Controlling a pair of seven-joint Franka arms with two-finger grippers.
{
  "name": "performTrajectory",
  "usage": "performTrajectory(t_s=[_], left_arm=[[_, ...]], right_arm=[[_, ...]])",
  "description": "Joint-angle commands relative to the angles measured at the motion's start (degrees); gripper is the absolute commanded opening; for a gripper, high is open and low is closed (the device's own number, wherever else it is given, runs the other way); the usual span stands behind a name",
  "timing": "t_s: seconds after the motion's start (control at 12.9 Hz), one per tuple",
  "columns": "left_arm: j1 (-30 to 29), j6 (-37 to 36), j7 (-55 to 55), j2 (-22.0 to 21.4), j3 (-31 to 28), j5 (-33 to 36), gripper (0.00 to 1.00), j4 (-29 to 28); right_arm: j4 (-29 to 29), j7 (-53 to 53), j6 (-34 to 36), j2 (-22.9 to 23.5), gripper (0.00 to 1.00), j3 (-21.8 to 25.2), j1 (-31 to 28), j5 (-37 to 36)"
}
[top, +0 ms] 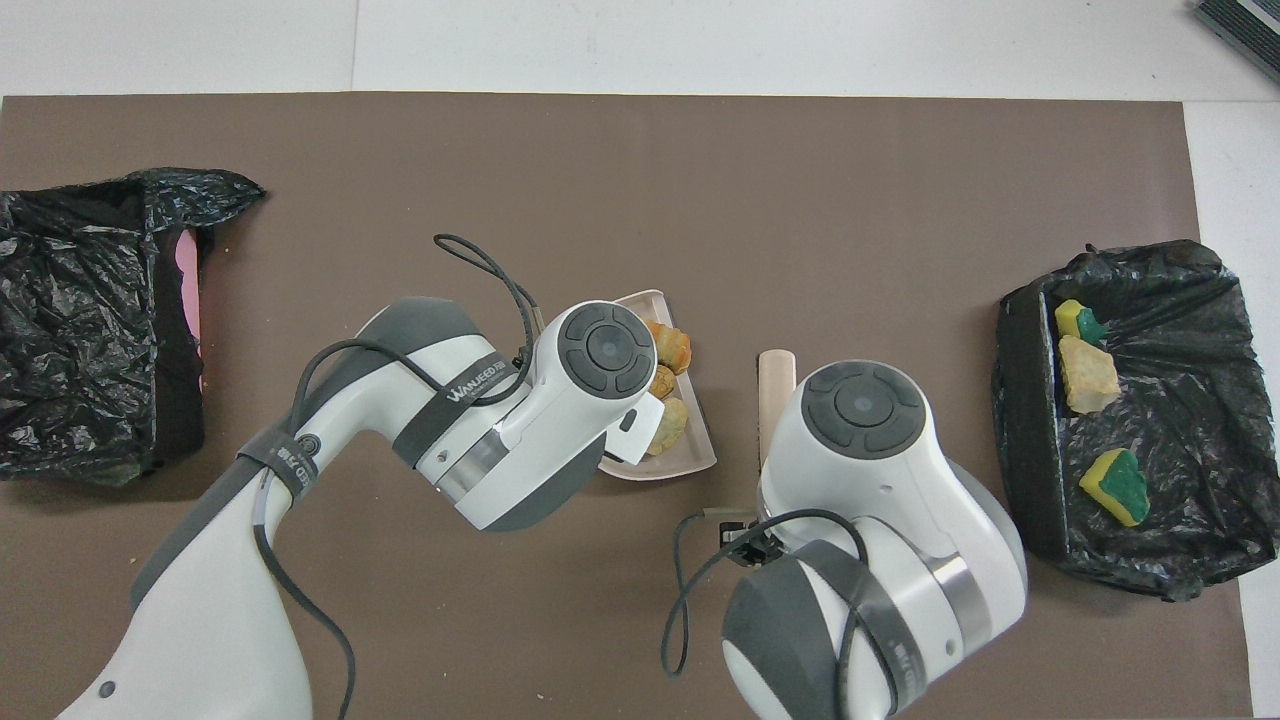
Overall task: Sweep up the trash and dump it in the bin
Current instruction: 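Carry the loaded dustpan with the left gripper and tip it over the bag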
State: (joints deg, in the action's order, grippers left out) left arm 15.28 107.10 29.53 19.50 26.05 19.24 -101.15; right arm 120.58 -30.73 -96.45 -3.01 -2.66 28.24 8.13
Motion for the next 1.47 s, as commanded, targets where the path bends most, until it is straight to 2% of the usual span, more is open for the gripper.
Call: performTrajectory(t_s=[0.0,0.23,0.7,0.85,1.16,1.39], left_arm=[[-1.13,-0.74,5.96,-4.81,-0.73,-0.86,0.00,-1.34],[-1.39,-2.58,10.45,-6.92,-2.92,-1.75,0.00,-1.51],[-1.48,-2.94,23.09,-13.16,-16.36,-6.66,0.00,-1.77],[-1.48,-3.03,28.72,-14.83,-21.10,-6.76,0.00,-1.86],[-1.57,-3.56,37.08,-16.85,-30.95,-6.76,0.00,-1.86],[-1.66,-3.91,40.25,-17.56,-40.96,-6.93,0.00,-1.60]], right_arm=[[5.45,-0.82,-0.49,-5.06,0.00,-0.15,0.23,2.92],[7.91,-4.06,-2.06,-5.69,0.00,-0.41,4.88,4.78],[11.51,-12.85,-16.90,-0.69,0.00,-0.41,14.55,6.11],[13.19,-14.52,-22.10,1.51,0.00,-0.41,16.22,6.81],[15.47,-13.57,-24.04,1.70,0.00,-0.41,16.50,6.81],[15.57,-12.34,-24.31,1.87,0.00,-0.41,16.93,6.81]])
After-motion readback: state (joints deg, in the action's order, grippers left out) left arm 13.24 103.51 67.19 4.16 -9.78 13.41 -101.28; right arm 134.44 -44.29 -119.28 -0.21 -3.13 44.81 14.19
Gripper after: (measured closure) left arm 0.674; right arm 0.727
